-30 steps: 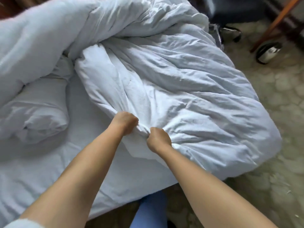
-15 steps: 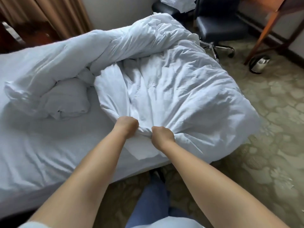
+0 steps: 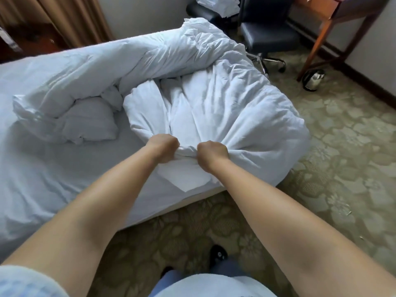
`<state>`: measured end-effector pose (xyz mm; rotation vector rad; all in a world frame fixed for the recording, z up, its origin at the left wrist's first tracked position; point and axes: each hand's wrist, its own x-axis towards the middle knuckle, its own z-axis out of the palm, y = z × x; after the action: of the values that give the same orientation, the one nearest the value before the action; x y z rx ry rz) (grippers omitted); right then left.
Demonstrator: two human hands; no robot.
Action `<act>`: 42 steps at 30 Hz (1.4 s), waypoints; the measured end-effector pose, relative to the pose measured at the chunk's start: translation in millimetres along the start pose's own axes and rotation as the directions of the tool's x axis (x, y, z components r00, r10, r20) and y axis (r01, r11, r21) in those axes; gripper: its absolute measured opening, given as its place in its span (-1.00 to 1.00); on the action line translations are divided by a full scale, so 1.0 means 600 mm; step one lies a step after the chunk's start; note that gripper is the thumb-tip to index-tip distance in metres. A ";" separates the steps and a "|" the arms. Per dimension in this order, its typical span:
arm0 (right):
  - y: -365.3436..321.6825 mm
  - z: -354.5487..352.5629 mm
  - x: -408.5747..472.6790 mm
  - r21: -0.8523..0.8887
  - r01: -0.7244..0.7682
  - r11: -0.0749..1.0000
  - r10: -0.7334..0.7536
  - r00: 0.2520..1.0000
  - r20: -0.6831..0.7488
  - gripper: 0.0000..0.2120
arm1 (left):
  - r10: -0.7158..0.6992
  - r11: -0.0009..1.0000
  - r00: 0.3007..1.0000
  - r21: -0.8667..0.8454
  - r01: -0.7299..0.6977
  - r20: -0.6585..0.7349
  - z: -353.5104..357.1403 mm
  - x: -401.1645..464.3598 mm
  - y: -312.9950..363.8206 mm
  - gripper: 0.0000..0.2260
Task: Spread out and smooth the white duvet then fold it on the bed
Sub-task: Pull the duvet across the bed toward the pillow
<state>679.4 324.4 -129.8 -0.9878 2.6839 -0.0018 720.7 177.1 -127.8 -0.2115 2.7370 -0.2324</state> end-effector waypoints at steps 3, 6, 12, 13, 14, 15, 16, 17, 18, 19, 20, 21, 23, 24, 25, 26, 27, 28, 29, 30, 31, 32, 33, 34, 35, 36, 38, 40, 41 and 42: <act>-0.045 0.046 -0.026 0.021 0.012 1.000 -0.013 0.997 0.072 -0.71 | 0.046 0.999 0.995 -0.019 -0.045 0.084 0.049 -0.051 -0.025 -0.79; -0.064 0.115 -0.045 -0.018 -0.005 1.000 0.009 0.966 0.258 -0.61 | 0.178 0.983 0.968 0.016 -0.183 0.176 0.129 -0.094 -0.041 -0.57; -0.092 0.141 -0.048 -0.041 -0.007 0.999 0.019 0.955 0.296 -0.23 | 0.109 0.994 0.982 -0.025 -0.106 0.157 0.172 -0.132 -0.086 -0.41; -0.103 0.133 -0.041 -0.036 0.000 0.999 0.010 0.961 0.276 -0.21 | 0.113 0.993 0.984 -0.029 -0.110 0.136 0.172 -0.135 -0.095 -0.43; -0.115 0.127 -0.033 -0.033 0.009 0.999 0.000 0.966 0.260 -0.19 | 0.116 0.993 0.986 -0.034 -0.113 0.120 0.172 -0.137 -0.106 -0.44; -0.127 0.121 -0.027 -0.036 0.019 0.999 -0.010 0.970 0.244 -0.17 | 0.112 0.993 0.988 -0.042 -0.108 0.103 0.174 -0.139 -0.118 -0.45; -0.139 0.117 -0.020 -0.040 0.028 0.999 -0.018 0.973 0.230 -0.15 | 0.103 0.994 0.991 -0.047 -0.099 0.080 0.175 -0.141 -0.129 -0.46; -0.151 0.112 -0.014 -0.042 0.036 0.998 -0.026 0.976 0.218 -0.13 | 0.090 0.995 0.994 -0.051 -0.087 0.057 0.177 -0.143 -0.141 -0.48; -0.163 0.109 -0.008 -0.042 0.042 0.998 -0.032 0.978 0.207 -0.12 | 0.075 0.996 0.996 -0.057 -0.072 0.039 0.178 -0.145 -0.154 -0.49; -0.174 0.106 -0.001 -0.044 0.047 0.998 -0.038 0.980 0.195 -0.10 | 0.057 0.997 0.998 -0.062 -0.055 0.028 0.179 -0.146 -0.167 -0.50; -0.185 0.103 0.006 -0.046 0.054 0.997 -0.045 0.982 0.183 -0.09 | 0.039 0.997 0.999 -0.064 -0.037 0.023 0.180 -0.146 -0.180 -0.50; -0.195 0.101 0.012 -0.048 0.062 0.997 -0.053 0.983 0.176 -0.08 | 0.025 0.998 0.999 -0.066 -0.023 0.024 0.181 -0.146 -0.193 -0.49; -0.214 0.097 0.029 -0.052 0.079 0.995 -0.069 0.982 0.178 -0.07 | 0.004 0.997 0.999 -0.072 -0.001 0.033 0.179 -0.143 -0.218 -0.47; -0.222 0.095 0.040 -0.056 0.087 0.995 -0.075 0.981 0.181 -0.07 | -0.004 0.997 0.999 -0.078 0.007 0.035 0.178 -0.138 -0.230 -0.46; -0.229 0.091 0.053 -0.061 0.093 0.994 -0.080 0.980 0.184 -0.07 | -0.009 0.996 0.999 -0.087 0.012 0.038 0.177 -0.132 -0.244 -0.45; -0.237 0.086 0.070 -0.063 0.097 0.993 -0.084 0.979 0.184 -0.07 | -0.016 0.995 0.999 -0.098 0.020 0.041 0.175 -0.124 -0.257 -0.45; -0.244 0.081 0.088 -0.061 0.100 0.993 -0.088 0.980 0.181 -0.08 | -0.023 0.994 0.999 -0.108 0.028 0.044 0.174 -0.114 -0.271 -0.44; -0.251 0.075 0.108 -0.054 0.106 0.993 -0.095 0.980 0.175 -0.08 | -0.032 0.993 0.998 -0.115 0.037 0.047 0.172 -0.103 -0.286 -0.43; -0.258 0.070 0.131 -0.046 0.113 0.992 -0.104 0.980 0.169 -0.10 | -0.042 0.992 0.998 -0.117 0.048 0.053 0.171 -0.090 -0.300 -0.42; -0.266 0.066 0.156 -0.039 0.122 0.992 -0.114 0.980 0.164 -0.11 | -0.053 0.992 0.997 -0.115 0.060 0.061 0.170 -0.075 -0.316 -0.41; -0.274 0.063 0.182 -0.033 0.131 0.991 -0.124 0.979 0.161 -0.12 | -0.062 0.992 0.996 -0.109 0.069 0.069 0.169 -0.058 -0.331 -0.39; -0.282 0.061 0.210 -0.029 0.141 0.990 -0.135 0.978 0.162 -0.13 | -0.068 0.992 0.995 -0.102 0.075 0.079 0.168 -0.039 -0.347 -0.38; -0.289 0.060 0.240 -0.027 0.151 0.988 -0.145 0.975 0.167 -0.15 | -0.072 0.992 0.993 -0.097 0.080 0.090 0.168 -0.018 -0.362 -0.37; -0.296 0.061 0.273 -0.021 0.157 0.987 -0.151 0.973 0.173 -0.16 | -0.076 0.992 0.992 -0.093 0.086 0.102 0.169 0.005 -0.378 -0.37; -0.303 0.061 0.307 -0.009 0.161 0.987 -0.157 0.972 0.177 -0.17 | -0.080 0.992 0.990 -0.089 0.091 0.115 0.170 0.029 -0.395 -0.37; -0.309 0.059 0.344 0.003 0.167 0.986 -0.165 0.970 0.178 -0.18 | -0.084 0.991 0.988 -0.091 0.096 0.129 0.171 0.056 -0.413 -0.36; -0.321 0.053 0.419 0.028 0.187 0.982 -0.189 0.968 0.164 -0.21 | -0.099 0.988 0.982 -0.105 0.117 0.162 0.171 0.109 -0.452 -0.34; -0.335 0.047 0.491 0.074 0.207 0.976 -0.216 0.963 0.160 -0.25 | -0.117 0.984 0.974 -0.111 0.140 0.192 0.170 0.164 -0.490 -0.32; -0.342 0.045 0.525 0.091 0.217 0.972 -0.229 0.959 0.166 -0.27 | -0.130 0.982 0.971 -0.112 0.154 0.200 0.170 0.190 -0.507 -0.31; -0.349 0.044 0.557 0.104 0.223 0.969 -0.238 0.957 0.167 -0.27 | -0.147 0.979 0.969 -0.110 0.171 0.200 0.170 0.216 -0.523 -0.30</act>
<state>576.3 -46.1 -221.8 -1.2075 2.3742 -0.0692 677.9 -165.3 -208.0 -0.4659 2.5466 -0.0770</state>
